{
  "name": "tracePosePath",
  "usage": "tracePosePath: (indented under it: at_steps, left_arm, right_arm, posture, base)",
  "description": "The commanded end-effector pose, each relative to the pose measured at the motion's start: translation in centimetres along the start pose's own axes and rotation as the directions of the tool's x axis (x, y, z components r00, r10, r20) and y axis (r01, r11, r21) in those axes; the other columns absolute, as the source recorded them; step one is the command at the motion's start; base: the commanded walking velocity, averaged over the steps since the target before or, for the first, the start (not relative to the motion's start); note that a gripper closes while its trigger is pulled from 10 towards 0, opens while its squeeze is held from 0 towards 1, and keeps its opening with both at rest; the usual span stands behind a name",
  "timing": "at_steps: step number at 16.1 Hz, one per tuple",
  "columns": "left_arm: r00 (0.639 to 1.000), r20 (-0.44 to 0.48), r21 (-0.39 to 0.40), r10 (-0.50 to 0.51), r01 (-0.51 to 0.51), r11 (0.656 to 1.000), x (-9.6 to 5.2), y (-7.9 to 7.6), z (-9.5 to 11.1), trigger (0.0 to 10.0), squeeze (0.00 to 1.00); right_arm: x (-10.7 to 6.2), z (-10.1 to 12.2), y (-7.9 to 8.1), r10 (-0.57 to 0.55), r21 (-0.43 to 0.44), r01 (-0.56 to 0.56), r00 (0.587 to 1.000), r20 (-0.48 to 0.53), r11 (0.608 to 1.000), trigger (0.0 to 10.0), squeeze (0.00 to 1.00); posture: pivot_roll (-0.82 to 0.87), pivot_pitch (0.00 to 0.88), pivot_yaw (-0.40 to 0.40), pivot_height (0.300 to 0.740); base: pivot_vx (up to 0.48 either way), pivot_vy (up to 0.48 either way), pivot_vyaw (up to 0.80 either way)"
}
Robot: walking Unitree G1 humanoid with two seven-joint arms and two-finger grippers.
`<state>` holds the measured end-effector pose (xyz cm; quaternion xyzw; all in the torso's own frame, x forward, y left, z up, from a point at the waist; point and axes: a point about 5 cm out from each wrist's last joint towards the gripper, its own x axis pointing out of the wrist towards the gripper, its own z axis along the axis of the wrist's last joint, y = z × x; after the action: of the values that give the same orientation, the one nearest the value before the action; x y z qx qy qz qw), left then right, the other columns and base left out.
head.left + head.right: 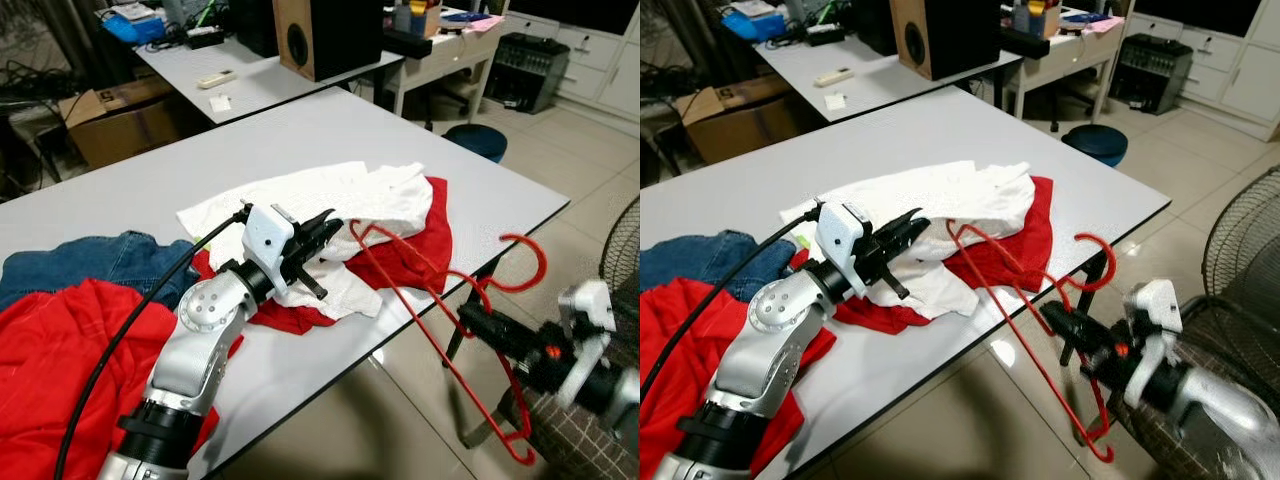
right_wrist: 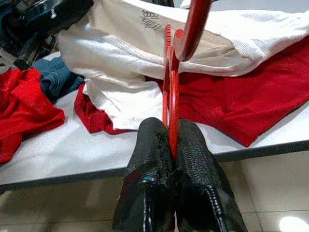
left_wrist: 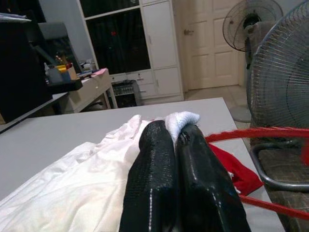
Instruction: Hang hanger
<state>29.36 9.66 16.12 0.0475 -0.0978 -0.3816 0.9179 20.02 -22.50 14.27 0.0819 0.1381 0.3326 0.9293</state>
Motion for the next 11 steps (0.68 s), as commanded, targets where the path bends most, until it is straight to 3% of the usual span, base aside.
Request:
tracePosePath:
  at_steps: [1, 2, 3, 7, 8, 10, 11]
  left_arm:
    - [1.000, 0.016, 0.015, -0.010, 0.010, 1.000, -0.2, 0.0, 0.4, 0.0, 0.00]
    - [1.000, 0.017, 0.015, -0.015, 0.015, 1.000, -0.2, 0.0, 0.5, 0.0, 0.00]
    - [1.000, 0.016, 0.018, -0.022, 0.022, 1.000, -0.1, -0.1, 0.5, 0.0, 0.00]
    - [1.000, 0.013, 0.019, -0.022, 0.022, 1.000, -0.2, -0.1, 0.4, 0.0, 0.00]
    - [0.999, -0.029, 0.027, -0.032, 0.033, 0.999, -0.4, -0.2, -0.2, 0.0, 0.00]
    - [0.993, -0.111, 0.039, -0.050, 0.054, 0.998, -0.5, -0.4, -1.3, 0.0, 0.00]
    - [0.983, -0.171, 0.034, -0.074, 0.081, 0.996, -0.6, -0.8, -2.4, 0.0, 0.00]
  right_arm:
    - [0.3, -0.2, -0.3, 0.004, 0.046, -0.003, 1.000, -0.011, 0.999, 10.0, 0.00]
    - [0.6, -0.4, -0.8, -0.004, 0.064, 0.006, 1.000, -0.026, 0.998, 10.0, 0.00]
    - [1.4, 0.0, -2.2, -0.049, 0.125, 0.047, 0.999, 0.020, 0.991, 10.0, 0.00]
    - [2.9, 1.4, -4.1, -0.146, 0.246, 0.111, 0.980, 0.132, 0.963, 10.0, 0.00]
    - [4.7, 2.4, -5.5, -0.231, 0.376, 0.149, 0.955, 0.185, 0.915, 10.0, 0.00]
    - [6.5, 3.6, -6.1, -0.266, 0.491, 0.129, 0.938, 0.221, 0.862, 10.0, 0.00]
    - [7.9, 4.5, -6.3, -0.282, 0.583, 0.092, 0.928, 0.243, 0.807, 10.0, 0.00]
  posture:
    - [-0.09, 0.003, 0.094, 0.740]
    - [-0.09, 0.005, 0.094, 0.740]
    - [-0.08, 0.011, 0.086, 0.740]
    - [-0.07, 0.017, 0.085, 0.740]
    - [-0.06, 0.022, 0.088, 0.740]
    - [-0.06, 0.026, 0.089, 0.740]
    - [-0.06, 0.029, 0.090, 0.740]
  base:
    - [0.000, 0.000, 0.00]
    - [0.000, 0.000, 0.00]
    - [0.000, 0.000, 0.00]
    - [0.000, 0.000, 0.00]
    - [0.000, 0.000, 0.00]
    - [0.000, 0.000, 0.00]
    - [0.000, 0.000, 0.00]
